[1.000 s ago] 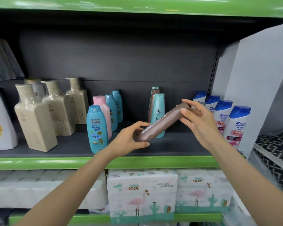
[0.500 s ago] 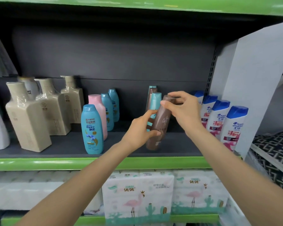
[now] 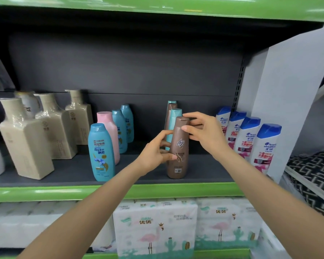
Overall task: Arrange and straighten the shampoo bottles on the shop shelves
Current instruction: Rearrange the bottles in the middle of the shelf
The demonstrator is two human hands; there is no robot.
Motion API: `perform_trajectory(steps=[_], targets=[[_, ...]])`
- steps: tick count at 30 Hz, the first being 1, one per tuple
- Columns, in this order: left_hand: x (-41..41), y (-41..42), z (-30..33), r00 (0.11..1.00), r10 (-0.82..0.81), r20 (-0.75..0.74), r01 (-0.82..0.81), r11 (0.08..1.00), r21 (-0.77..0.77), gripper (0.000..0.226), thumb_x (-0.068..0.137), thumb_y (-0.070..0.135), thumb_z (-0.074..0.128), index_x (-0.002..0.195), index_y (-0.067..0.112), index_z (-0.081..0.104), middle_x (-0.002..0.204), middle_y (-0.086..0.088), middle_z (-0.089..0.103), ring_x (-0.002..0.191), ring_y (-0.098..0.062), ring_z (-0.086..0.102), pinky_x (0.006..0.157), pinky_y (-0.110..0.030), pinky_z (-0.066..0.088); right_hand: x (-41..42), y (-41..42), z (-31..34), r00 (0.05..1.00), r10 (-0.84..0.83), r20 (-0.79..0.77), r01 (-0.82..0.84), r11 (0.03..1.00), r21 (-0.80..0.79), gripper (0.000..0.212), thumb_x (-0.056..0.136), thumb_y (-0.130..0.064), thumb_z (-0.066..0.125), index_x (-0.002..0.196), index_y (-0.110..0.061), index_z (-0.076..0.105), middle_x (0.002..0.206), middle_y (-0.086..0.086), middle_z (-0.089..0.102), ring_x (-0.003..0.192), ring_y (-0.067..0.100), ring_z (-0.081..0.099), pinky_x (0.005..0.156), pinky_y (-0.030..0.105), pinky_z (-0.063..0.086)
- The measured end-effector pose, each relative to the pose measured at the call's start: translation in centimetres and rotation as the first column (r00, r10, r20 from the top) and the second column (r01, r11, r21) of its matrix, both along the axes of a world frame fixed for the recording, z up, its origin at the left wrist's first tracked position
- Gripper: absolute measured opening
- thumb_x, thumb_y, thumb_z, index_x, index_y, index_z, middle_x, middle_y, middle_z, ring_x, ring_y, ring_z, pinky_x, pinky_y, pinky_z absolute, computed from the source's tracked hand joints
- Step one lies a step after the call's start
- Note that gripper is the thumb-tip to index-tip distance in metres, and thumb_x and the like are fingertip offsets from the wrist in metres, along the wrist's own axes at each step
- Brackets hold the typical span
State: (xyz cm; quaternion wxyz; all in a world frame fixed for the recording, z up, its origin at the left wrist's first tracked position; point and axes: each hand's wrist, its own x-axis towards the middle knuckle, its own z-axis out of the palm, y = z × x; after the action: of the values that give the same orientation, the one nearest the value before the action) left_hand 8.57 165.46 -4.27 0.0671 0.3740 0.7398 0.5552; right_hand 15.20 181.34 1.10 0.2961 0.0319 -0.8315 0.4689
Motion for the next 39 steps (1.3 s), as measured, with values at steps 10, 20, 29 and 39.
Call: perform_trajectory(steps=[10,20,29,39], targets=[[-0.4,-0.5,-0.2,0.996,-0.043,0.073,0.044,0.999,-0.019,0.065,0.081,0.002,0.068,0.13,0.032,0.04,0.114,-0.011,0.059,0.091,-0.022,0.068,0.081,-0.042,0.057,-0.5,-0.3,-0.7,1.0,-0.004,-0.028,0.003,0.999,-0.041,0.036,0.083,-0.013,0.069,0.117,-0.023,0.063,0.095,0.002,0.068,0.087,0.015,0.067,0.075,0.035,0.059],[0.5,-0.2,3.6,0.957,0.106,-0.269,-0.079,0.991,0.11,0.065,0.078,0.016,0.074,0.131,0.034,0.042,0.115,0.003,0.058,0.099,-0.009,0.063,0.087,-0.03,0.054,0.3,0.5,-0.4,0.998,0.062,0.009,-0.062,0.998,0.02,0.045,0.083,-0.023,0.07,0.124,-0.033,0.057,0.094,-0.004,0.067,0.086,0.011,0.067,0.071,0.03,0.059],[0.1,0.0,6.4,0.886,0.072,-0.457,-0.086,0.996,-0.009,0.033,0.079,0.025,0.073,0.108,0.031,0.057,0.103,0.008,0.065,0.093,-0.007,0.063,0.082,-0.02,0.051,-0.9,2.1,1.3,0.997,0.074,0.013,-0.071,0.99,-0.124,0.017,0.093,-0.022,0.056,0.108,-0.021,0.062,0.098,0.005,0.068,0.093,0.016,0.067,0.08,0.036,0.057],[-0.2,0.2,5.9,0.882,0.108,-0.459,-0.122,0.993,0.0,0.021,0.078,0.029,0.073,0.096,0.028,0.062,0.097,0.003,0.067,0.088,-0.017,0.064,0.083,-0.038,0.053,-6.3,2.4,2.3,0.996,-0.001,0.093,-0.015,0.985,0.173,0.046,0.091,-0.014,0.06,0.135,-0.021,0.049,0.129,0.008,0.055,0.109,0.017,0.056,0.091,0.028,0.045]])
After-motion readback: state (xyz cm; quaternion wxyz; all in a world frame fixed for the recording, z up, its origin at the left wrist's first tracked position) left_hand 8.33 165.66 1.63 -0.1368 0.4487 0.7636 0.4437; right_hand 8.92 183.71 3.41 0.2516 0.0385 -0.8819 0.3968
